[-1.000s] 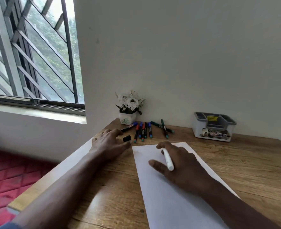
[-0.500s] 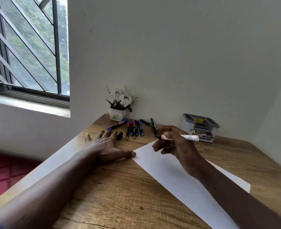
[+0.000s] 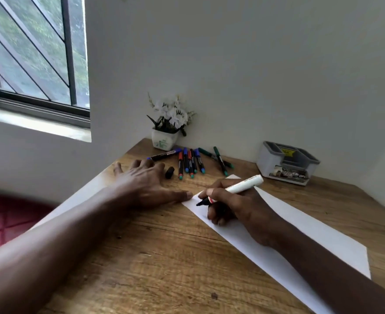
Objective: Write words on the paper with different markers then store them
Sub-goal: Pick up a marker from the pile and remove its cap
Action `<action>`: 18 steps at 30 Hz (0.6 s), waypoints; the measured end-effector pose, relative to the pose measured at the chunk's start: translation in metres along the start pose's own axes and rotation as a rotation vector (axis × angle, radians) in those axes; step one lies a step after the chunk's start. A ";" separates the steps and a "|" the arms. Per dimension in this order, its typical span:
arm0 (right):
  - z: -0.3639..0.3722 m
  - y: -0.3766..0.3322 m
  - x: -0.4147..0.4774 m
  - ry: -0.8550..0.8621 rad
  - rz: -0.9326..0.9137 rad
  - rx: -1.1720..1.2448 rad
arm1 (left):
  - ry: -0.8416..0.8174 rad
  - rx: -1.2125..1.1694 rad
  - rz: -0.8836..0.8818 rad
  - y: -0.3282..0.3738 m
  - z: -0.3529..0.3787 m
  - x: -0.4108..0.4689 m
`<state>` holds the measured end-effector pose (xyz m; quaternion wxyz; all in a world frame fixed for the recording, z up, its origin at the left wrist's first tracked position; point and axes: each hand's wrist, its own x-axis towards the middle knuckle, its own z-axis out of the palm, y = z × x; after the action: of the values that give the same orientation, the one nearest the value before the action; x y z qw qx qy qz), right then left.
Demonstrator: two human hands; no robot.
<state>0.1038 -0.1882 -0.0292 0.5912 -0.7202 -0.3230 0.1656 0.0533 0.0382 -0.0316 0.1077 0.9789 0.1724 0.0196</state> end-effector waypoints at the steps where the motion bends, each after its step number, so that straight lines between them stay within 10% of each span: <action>1: 0.000 -0.001 0.001 0.002 0.005 -0.005 | -0.019 -0.017 -0.002 -0.002 -0.001 0.002; 18: 0.015 0.006 0.009 0.107 -0.064 -0.244 | -0.118 -0.127 0.004 -0.003 -0.003 0.010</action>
<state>0.1025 -0.1721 -0.0375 0.5206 -0.7840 -0.3314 0.0674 0.0612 0.0452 -0.0294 0.1796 0.9699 0.1622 -0.0272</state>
